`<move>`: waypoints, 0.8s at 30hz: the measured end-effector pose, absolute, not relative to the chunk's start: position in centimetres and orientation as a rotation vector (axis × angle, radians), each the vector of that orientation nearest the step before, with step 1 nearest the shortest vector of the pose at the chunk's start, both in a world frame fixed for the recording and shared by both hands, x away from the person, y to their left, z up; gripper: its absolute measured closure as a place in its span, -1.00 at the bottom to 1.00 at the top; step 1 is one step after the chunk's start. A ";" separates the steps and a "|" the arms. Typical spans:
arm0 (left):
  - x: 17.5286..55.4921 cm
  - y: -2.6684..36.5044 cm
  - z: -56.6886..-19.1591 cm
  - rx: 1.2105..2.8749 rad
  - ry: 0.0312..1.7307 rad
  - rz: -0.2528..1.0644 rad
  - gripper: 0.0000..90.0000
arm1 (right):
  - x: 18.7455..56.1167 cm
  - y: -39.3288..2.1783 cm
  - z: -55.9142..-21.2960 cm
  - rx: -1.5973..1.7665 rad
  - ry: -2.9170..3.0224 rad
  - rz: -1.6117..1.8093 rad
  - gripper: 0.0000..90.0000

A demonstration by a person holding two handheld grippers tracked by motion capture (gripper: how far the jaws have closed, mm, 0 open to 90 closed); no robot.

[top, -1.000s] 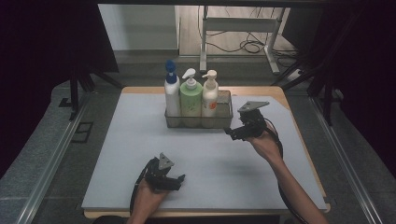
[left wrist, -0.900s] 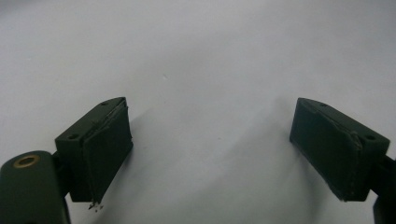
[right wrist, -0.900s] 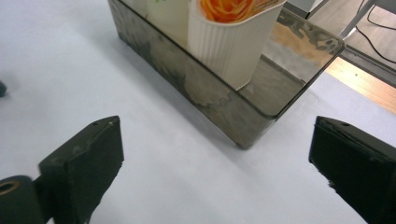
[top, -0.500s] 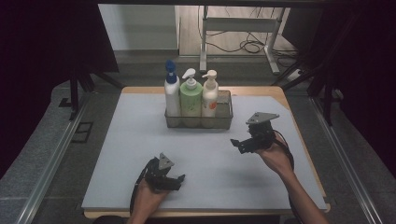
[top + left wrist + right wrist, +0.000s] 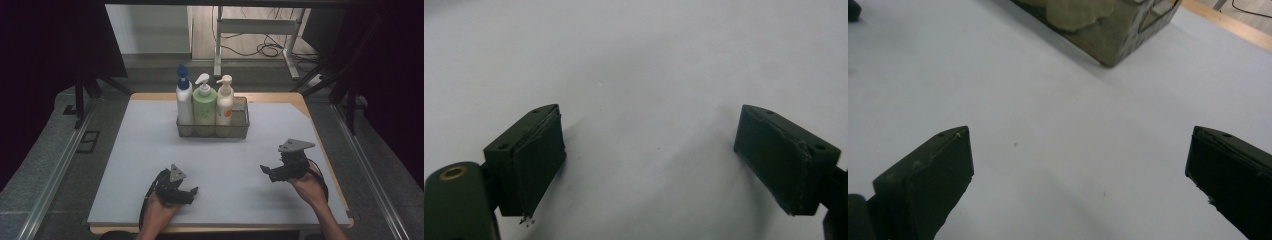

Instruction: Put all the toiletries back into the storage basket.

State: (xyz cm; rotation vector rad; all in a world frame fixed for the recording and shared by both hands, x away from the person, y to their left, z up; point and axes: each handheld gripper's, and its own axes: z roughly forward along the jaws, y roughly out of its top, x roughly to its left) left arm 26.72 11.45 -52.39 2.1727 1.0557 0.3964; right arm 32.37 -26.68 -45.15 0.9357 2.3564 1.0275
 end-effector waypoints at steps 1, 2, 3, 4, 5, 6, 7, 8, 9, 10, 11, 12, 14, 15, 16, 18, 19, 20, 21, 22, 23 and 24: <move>26.7 11.5 -52.4 2.173 1.055 0.397 -0.72 | 32.1 -26.9 -45.5 0.941 2.355 1.029 -1.00; 26.7 11.4 -52.4 2.172 1.055 0.397 -0.72 | 31.9 -27.2 -46.0 0.944 2.355 1.025 -1.00; 26.7 11.4 -52.4 2.172 1.055 0.397 -0.72 | 31.7 -27.4 -46.3 0.955 2.355 1.024 -1.00; 26.7 11.4 -52.4 2.171 1.056 0.397 -0.72 | 31.6 -27.6 -46.7 0.963 2.356 1.021 -1.00; 26.7 11.4 -52.4 2.171 1.056 0.397 -0.72 | 31.4 -27.8 -47.1 0.972 2.354 1.024 -1.00; 26.7 11.4 -52.4 2.171 1.056 0.397 -0.72 | 31.3 -28.0 -47.4 0.981 2.354 1.028 -1.00; 26.7 11.4 -52.4 2.171 1.056 0.397 -0.72 | 31.2 -28.2 -47.8 0.991 2.356 1.028 -1.00; 26.7 11.4 -52.4 2.171 1.056 0.397 -0.72 | 31.0 -28.4 -48.2 1.004 2.356 1.031 -1.00; 26.7 11.4 -52.4 2.170 1.056 0.397 -0.72 | 31.0 -28.5 -48.5 1.011 2.360 1.027 -1.00; 26.7 11.4 -52.4 2.170 1.057 0.397 -0.72 | 30.9 -28.7 -48.9 1.019 2.366 1.021 -1.00; 26.7 11.4 -52.4 2.170 1.057 0.397 -0.72 | 30.8 -28.8 -49.2 1.024 2.370 1.015 -1.00; 26.7 11.4 -52.4 2.171 1.056 0.397 -0.72 | 30.8 -28.8 -49.4 1.029 2.373 1.012 -1.00; 26.7 11.4 -52.4 2.171 1.056 0.397 -0.72 | 30.6 -28.9 -50.0 1.041 2.378 1.010 -1.00; 26.7 11.4 -52.4 2.171 1.056 0.397 -0.72 | 30.6 -29.0 -50.3 1.042 2.383 1.004 -1.00; 26.7 11.4 -52.4 2.171 1.056 0.398 -0.72 | 30.5 -29.0 -50.6 1.044 2.386 0.996 -1.00; 26.7 11.4 -52.4 2.171 1.056 0.398 -0.72 | 30.4 -29.0 -51.1 1.042 2.393 0.980 -1.00; 26.7 11.4 -52.4 2.171 1.056 0.398 -0.72 | 30.4 -29.0 -51.1 1.042 2.393 0.980 -1.00; 26.7 11.4 -52.4 2.171 1.056 0.398 -0.72 | 30.4 -29.1 -51.8 1.052 2.409 0.970 -1.00; 26.7 11.4 -52.4 2.170 1.057 0.397 -0.72 | 30.4 -29.1 -52.0 1.059 2.412 0.967 -1.00; 26.7 11.4 -52.4 2.171 1.056 0.397 -0.72 | 30.4 -29.2 -52.1 1.070 2.418 0.960 -1.00; 26.7 11.4 -52.4 2.170 1.057 0.397 -0.72 | 30.5 -29.2 -52.1 1.077 2.419 0.966 -1.00; 26.7 11.4 -52.4 2.170 1.057 0.396 -0.72 | 30.5 -29.3 -52.1 1.078 2.417 0.966 -1.00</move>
